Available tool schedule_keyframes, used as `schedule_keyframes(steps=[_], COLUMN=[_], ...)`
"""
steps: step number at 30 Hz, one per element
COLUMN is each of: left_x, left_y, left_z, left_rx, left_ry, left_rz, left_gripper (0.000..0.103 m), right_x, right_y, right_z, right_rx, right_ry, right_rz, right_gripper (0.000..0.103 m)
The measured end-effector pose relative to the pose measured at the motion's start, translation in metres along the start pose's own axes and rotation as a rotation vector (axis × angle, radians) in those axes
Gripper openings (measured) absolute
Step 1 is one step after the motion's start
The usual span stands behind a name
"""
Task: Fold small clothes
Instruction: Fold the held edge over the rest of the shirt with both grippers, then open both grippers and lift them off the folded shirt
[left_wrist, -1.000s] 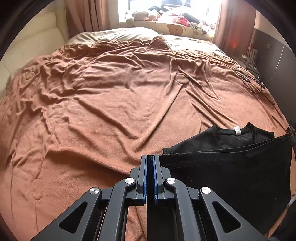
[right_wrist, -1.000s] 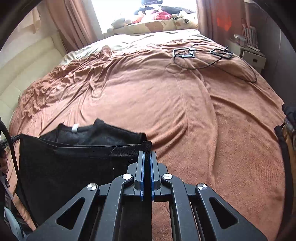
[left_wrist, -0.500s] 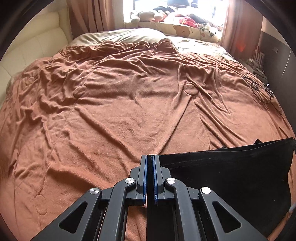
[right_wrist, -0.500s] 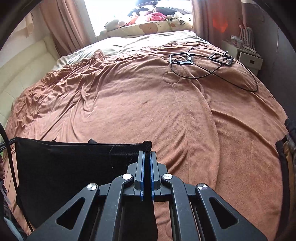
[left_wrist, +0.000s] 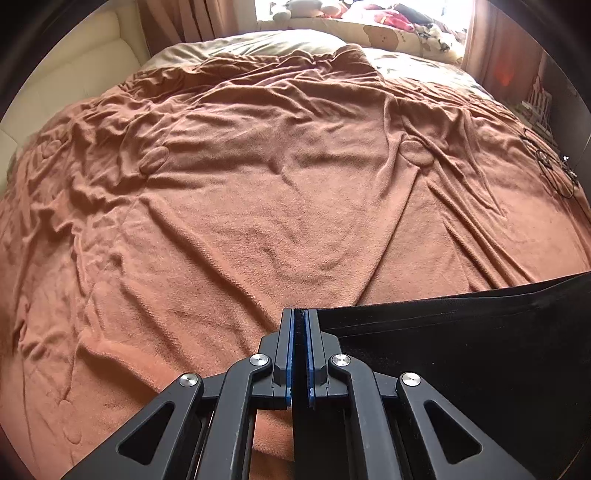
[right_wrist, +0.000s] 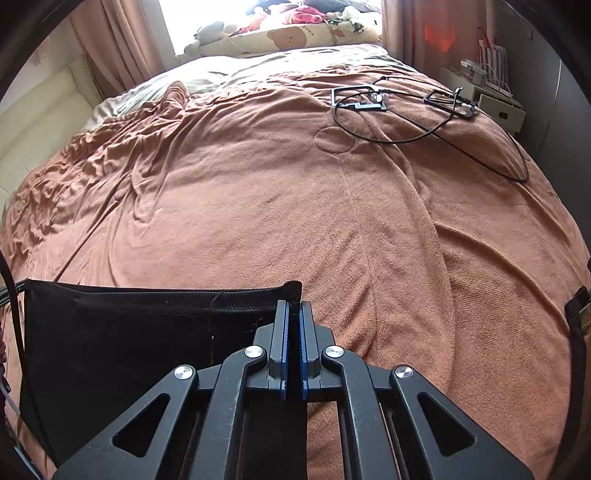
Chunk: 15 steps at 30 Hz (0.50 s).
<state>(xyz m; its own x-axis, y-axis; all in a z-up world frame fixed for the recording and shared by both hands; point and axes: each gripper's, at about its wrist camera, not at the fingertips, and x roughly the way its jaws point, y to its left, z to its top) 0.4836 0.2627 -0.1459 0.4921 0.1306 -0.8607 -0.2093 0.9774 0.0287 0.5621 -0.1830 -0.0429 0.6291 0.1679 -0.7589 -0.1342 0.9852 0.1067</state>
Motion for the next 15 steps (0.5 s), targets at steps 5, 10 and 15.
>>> schedule_keyframes(steps=[5,10,15], left_x=[0.005,-0.027,-0.058], left_y=[0.004,0.006,0.012], left_z=[-0.007,-0.019,-0.032], left_rx=[-0.026,-0.014,-0.039], left_ry=[0.057,0.001,-0.012], left_rz=[0.017,-0.013,-0.054], left_gripper=[0.02,0.063,0.064], right_x=[0.003,-0.024,-0.051], right_y=[0.001,-0.003,-0.009], right_z=[0.0,-0.009,-0.029], right_rx=[0.033,0.037,0.049], right_ry=[0.031,-0.011,-0.008], right_rz=[0.01,0.026,0.056], right_gripper=[0.015,0.059,0.059])
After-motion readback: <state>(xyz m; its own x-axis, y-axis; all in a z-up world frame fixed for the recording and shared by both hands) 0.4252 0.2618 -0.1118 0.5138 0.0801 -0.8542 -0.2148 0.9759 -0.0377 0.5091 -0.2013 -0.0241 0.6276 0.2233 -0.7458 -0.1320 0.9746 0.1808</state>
